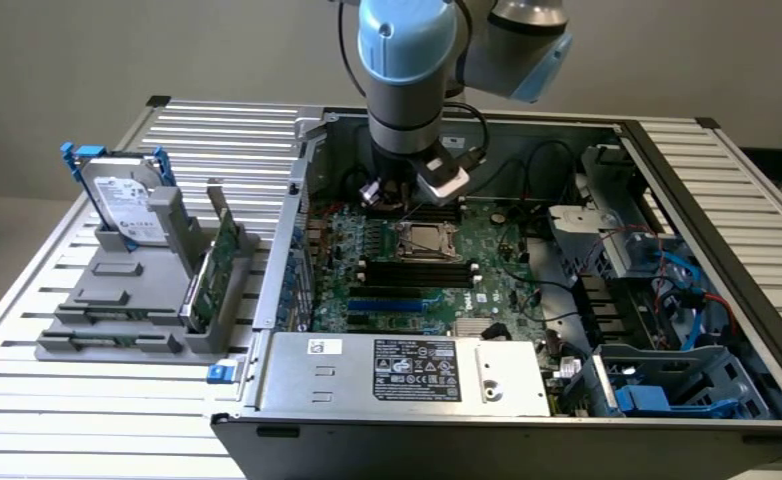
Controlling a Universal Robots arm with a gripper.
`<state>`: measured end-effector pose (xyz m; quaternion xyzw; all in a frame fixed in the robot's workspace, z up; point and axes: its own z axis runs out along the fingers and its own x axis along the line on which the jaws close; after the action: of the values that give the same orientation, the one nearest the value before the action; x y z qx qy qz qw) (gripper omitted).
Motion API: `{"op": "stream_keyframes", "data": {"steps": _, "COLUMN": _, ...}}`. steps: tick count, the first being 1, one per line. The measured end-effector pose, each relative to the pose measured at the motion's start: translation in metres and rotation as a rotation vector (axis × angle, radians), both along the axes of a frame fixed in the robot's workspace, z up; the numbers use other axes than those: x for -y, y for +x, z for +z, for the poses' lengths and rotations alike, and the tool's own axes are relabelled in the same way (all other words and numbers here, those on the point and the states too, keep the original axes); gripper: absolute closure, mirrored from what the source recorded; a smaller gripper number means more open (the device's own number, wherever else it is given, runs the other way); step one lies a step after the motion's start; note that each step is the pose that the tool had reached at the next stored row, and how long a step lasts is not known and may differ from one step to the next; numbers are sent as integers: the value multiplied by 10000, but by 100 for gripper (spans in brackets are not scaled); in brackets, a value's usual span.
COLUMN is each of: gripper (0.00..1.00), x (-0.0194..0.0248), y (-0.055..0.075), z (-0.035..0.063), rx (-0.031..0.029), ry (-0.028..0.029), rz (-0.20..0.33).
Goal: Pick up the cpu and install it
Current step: 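Install the first cpu locking lever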
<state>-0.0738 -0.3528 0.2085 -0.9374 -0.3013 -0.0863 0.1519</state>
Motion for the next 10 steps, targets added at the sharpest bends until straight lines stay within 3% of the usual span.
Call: {"op": "stream_keyframes", "data": {"steps": 10, "gripper": 89, "x": 0, "y": 16, "z": -21, "rx": 100, "ry": -15, "rz": 231}}
